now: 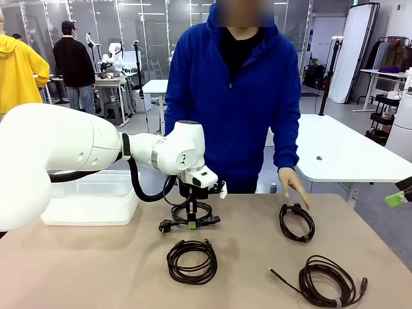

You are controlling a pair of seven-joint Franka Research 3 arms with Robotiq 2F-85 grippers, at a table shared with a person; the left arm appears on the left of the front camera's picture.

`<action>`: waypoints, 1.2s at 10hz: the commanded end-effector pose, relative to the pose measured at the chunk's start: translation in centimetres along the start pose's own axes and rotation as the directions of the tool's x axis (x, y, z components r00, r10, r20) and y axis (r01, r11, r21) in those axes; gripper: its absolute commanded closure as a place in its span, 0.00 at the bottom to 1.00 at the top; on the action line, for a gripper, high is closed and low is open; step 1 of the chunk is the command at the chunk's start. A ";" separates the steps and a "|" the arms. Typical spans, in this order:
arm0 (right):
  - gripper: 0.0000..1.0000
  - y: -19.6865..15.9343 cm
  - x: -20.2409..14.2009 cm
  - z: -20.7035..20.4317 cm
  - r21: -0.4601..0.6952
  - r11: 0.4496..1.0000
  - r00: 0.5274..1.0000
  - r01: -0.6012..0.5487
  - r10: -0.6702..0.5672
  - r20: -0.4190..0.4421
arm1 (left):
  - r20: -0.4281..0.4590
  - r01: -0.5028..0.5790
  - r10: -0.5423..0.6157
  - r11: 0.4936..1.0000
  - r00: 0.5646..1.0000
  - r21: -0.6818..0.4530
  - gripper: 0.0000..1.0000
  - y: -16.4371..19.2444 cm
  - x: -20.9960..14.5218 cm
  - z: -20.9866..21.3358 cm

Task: Organize and store the cables.
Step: Place the Power Cable into the Organizing box.

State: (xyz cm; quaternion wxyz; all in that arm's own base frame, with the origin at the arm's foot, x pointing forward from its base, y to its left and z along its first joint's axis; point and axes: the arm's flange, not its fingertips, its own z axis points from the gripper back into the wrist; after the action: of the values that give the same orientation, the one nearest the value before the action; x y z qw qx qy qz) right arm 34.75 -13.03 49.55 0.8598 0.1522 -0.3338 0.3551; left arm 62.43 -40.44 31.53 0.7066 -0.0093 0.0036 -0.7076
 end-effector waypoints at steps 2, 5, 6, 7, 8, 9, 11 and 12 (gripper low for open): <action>0.00 0.0 0.2 0.1 -0.005 1.000 1.000 0.017 -0.017 0.001 | 0.033 0.014 -0.014 1.000 0.999 -0.003 1.00 0.5 0.3 0.6; 0.00 0.0 0.2 0.1 -0.005 1.000 1.000 0.017 -0.017 0.001 | 0.081 0.072 -0.068 0.996 0.994 -0.048 0.88 -0.6 -0.6 7.3; 0.00 0.0 0.2 0.1 -0.005 1.000 1.000 0.017 -0.017 0.001 | 0.103 0.142 -0.138 0.989 0.985 -0.036 0.88 -1.5 -1.0 10.7; 0.00 0.0 0.2 0.1 -0.005 1.000 1.000 0.017 -0.017 0.001 | 0.125 0.147 -0.149 0.989 0.981 0.024 0.88 -2.3 -1.5 13.9; 0.00 0.0 0.2 0.1 -0.005 1.000 1.000 0.017 -0.017 0.001 | 0.134 0.139 -0.148 0.988 0.980 0.069 0.88 -2.9 -2.0 15.7; 0.00 0.0 0.2 0.1 -0.005 1.000 1.000 0.017 -0.017 0.001 | 0.148 0.127 -0.139 0.988 0.979 0.089 0.88 -3.1 -2.3 17.1; 0.00 0.0 0.2 0.1 -0.005 1.000 1.000 0.017 -0.017 0.001 | 0.118 0.136 -0.149 0.984 0.982 0.113 0.88 -3.9 -2.3 18.5; 0.00 0.0 0.2 0.1 -0.005 1.000 1.000 0.017 -0.017 0.001 | 0.116 0.147 -0.166 0.976 0.979 0.160 0.88 -4.4 -3.0 20.1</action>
State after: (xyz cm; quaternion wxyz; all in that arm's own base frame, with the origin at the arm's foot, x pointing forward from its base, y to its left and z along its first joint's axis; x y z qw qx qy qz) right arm 34.75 -13.03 49.54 0.8599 0.1522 -0.3336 0.3551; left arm 59.63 -38.39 51.18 0.6571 -0.0166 -0.0858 -0.7487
